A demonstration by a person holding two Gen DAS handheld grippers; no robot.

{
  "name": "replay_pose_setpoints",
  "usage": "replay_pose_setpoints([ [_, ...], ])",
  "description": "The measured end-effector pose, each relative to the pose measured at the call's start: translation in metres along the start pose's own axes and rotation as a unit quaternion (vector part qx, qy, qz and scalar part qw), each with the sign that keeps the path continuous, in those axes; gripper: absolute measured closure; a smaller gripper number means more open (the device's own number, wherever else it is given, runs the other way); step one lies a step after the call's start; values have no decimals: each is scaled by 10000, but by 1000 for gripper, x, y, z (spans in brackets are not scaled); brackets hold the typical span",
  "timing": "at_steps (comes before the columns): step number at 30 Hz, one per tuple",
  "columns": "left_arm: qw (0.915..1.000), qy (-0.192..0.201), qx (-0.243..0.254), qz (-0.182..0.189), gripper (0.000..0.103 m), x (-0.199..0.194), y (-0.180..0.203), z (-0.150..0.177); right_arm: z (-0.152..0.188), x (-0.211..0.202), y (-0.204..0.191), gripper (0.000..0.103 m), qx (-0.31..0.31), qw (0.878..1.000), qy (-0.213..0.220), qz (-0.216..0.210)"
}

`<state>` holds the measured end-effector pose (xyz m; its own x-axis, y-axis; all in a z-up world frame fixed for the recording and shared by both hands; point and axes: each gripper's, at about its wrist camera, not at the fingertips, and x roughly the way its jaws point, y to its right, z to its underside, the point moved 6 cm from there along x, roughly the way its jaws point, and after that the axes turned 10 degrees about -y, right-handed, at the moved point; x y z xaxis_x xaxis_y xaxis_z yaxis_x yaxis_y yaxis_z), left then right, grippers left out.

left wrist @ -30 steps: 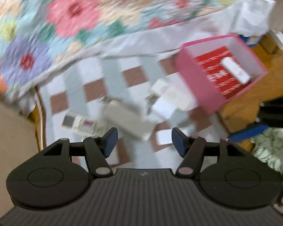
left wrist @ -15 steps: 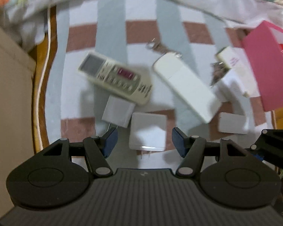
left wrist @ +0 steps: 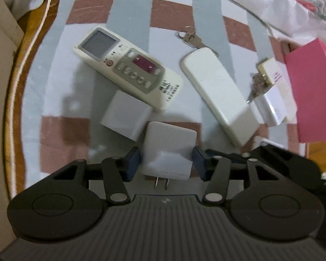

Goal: Organize rigid objects
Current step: 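Grasp the white square charger with the left gripper and lift it, then lower the charger into the pink box beside the power bank, open left gripper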

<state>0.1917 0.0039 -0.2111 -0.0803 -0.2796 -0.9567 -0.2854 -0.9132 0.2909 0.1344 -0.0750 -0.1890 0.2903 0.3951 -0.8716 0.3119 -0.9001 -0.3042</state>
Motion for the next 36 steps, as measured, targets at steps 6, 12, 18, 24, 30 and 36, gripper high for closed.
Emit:
replay_pose_setpoints([
  [6,9974,-211,-281,635,59,9,11,5,1,3,4,29,32,9985,39,536],
  [12,9923,-142,-789,947,59,15,6,5,2,14,6,30,91,9951,-15,983],
  [18,9910,-107,-795,1074,65,14,10,9,10,5,15,39,457,9944,-19,957],
  [24,9977,273,-34,625,67,-2,42,25,20,-14,18,39,363,9945,149,972],
  [30,9917,948,753,434,67,-49,83,47,24,-66,7,40,98,9893,629,1315],
  [36,9818,1254,1228,722,67,-86,131,55,31,-128,16,39,44,9832,899,1589],
])
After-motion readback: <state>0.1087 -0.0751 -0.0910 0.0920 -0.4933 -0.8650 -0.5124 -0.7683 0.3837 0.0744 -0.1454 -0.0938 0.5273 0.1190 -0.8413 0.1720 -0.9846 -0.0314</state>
